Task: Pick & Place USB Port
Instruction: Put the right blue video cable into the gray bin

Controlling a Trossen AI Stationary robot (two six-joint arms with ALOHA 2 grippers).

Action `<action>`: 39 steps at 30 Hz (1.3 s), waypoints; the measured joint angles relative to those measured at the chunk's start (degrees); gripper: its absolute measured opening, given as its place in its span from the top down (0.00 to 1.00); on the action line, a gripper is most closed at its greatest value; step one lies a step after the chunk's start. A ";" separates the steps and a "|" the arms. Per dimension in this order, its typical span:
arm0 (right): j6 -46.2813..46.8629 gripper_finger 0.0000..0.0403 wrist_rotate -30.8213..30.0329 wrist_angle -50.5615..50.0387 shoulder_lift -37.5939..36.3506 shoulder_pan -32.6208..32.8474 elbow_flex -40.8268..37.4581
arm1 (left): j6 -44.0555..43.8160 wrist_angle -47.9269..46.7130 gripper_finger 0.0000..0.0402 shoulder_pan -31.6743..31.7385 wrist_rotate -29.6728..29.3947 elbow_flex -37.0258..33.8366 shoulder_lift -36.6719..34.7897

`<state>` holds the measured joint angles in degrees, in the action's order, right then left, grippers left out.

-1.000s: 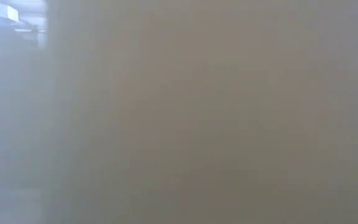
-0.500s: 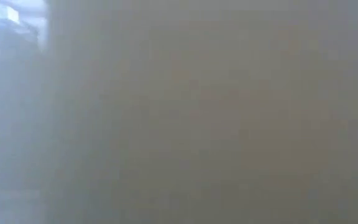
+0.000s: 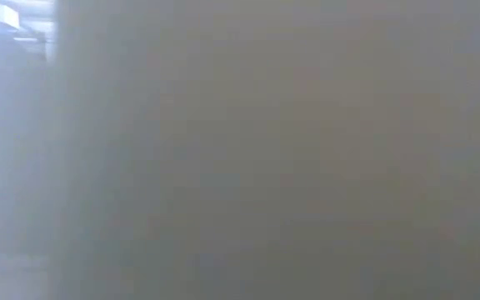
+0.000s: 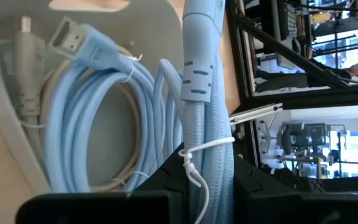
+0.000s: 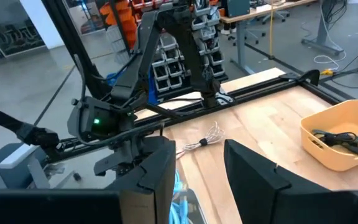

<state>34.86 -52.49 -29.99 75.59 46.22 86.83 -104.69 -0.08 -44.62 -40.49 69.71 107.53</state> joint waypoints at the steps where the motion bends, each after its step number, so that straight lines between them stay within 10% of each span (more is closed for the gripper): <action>1: -0.03 0.67 -0.10 0.03 0.00 0.07 0.00 | 0.25 0.21 0.88 0.32 0.52 0.00 0.00; 12: 0.03 0.67 -0.05 0.17 0.00 0.08 -0.01 | 4.94 0.79 0.88 3.58 9.12 0.00 0.00; 25: 0.43 0.67 0.02 0.17 0.00 0.06 -0.04 | 3.09 -7.07 0.37 4.56 11.37 0.00 0.00; 39: 0.45 0.67 0.04 0.19 0.00 0.06 -0.04 | 8.61 -5.32 0.39 8.71 19.75 0.00 0.00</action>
<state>35.31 -52.45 -29.80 75.59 46.28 86.78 -96.08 -5.40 -35.92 -20.74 69.71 107.53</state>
